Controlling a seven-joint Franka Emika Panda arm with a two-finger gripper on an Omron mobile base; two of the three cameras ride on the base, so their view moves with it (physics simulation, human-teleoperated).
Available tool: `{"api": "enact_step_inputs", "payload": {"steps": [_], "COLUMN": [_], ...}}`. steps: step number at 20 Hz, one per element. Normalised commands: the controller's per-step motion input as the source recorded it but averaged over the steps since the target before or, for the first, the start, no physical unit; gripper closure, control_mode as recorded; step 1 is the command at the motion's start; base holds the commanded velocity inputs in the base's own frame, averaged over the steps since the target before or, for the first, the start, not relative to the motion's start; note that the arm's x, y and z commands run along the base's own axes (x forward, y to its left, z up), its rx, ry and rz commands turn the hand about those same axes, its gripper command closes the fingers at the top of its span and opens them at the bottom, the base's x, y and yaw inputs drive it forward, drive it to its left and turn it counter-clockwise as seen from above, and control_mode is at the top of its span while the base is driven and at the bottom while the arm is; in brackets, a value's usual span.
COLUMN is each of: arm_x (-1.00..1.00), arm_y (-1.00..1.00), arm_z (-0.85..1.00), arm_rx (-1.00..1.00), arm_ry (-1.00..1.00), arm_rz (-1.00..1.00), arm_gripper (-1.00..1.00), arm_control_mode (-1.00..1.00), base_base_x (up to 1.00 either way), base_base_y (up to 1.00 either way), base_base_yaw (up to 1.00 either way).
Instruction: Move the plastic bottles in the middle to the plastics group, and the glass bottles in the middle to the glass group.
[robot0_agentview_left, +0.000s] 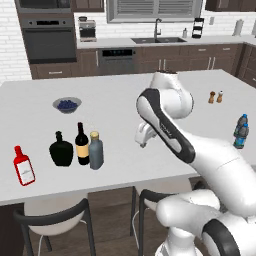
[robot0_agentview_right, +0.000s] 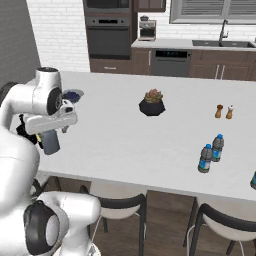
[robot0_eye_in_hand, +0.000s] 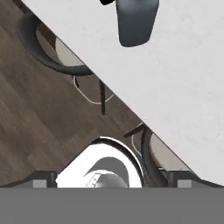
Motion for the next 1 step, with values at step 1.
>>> {"api": "enact_step_inputs", "payload": {"steps": [1], "arm_x": [-0.42], "arm_y": [-0.44], "arm_z": [-0.06], "arm_rx": [0.0], "arm_ry": [0.0], "arm_rz": [-0.04], "arm_gripper": [-1.0], "arm_control_mode": [-1.0], "base_base_x": [0.0], "base_base_y": [0.0], "base_base_yaw": [0.0]}}
